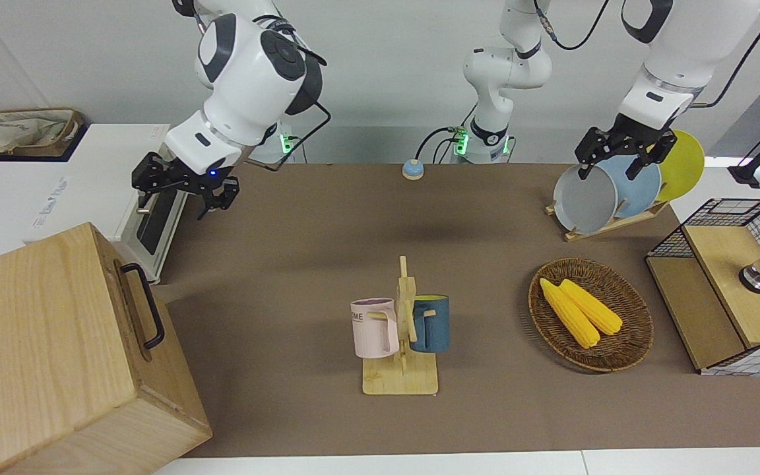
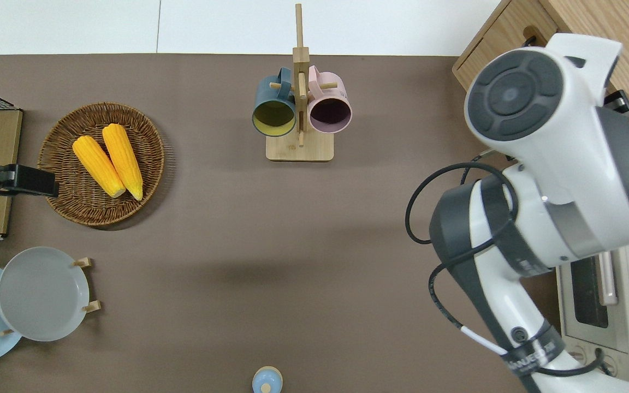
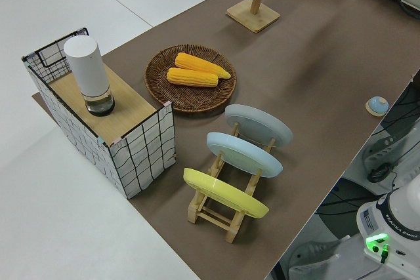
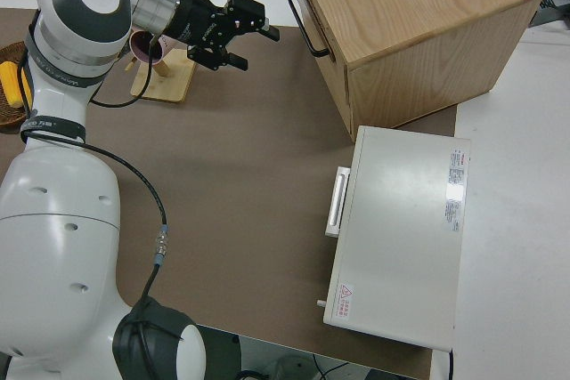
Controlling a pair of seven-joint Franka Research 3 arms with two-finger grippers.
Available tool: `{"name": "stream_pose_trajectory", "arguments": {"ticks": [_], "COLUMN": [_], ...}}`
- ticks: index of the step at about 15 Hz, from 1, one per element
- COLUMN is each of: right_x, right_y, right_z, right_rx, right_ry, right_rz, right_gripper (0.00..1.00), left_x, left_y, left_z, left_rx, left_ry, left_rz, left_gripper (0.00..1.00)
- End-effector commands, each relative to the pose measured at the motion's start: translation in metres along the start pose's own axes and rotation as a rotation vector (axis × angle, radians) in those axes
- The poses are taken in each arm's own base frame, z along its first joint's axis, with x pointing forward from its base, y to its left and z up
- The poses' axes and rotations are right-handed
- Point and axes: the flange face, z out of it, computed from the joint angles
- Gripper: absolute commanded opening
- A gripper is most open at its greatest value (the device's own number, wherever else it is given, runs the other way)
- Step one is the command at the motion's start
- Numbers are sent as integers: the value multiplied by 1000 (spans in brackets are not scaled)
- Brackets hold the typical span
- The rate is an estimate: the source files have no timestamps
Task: Slide drawer open with right arm
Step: 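Raise the right arm and reach the right gripper to the drawer's black handle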
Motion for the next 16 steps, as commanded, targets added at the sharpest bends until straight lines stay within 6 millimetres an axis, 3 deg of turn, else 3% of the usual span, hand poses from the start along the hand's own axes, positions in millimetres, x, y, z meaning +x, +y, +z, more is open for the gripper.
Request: {"name": "stream_pose_trajectory", "arguments": {"ticks": [1, 5, 11, 16], "right_x": [10, 26, 48, 56], "right_y": [-27, -53, -69, -84], "right_z": [2, 13, 47, 69], "right_rx": [-158, -351, -516, -539], "right_ry": [56, 112, 168, 175], "right_rz": [-33, -97, -136, -91], "right_gripper": [983, 983, 983, 981], "left_x": [4, 4, 4, 4], "left_y": [0, 0, 0, 0], "left_z": [-2, -2, -2, -2], "left_rx": [16, 16, 16, 16], "left_ry": [7, 7, 7, 7], "left_rz": [8, 8, 8, 8], "left_gripper": [998, 995, 995, 998]}}
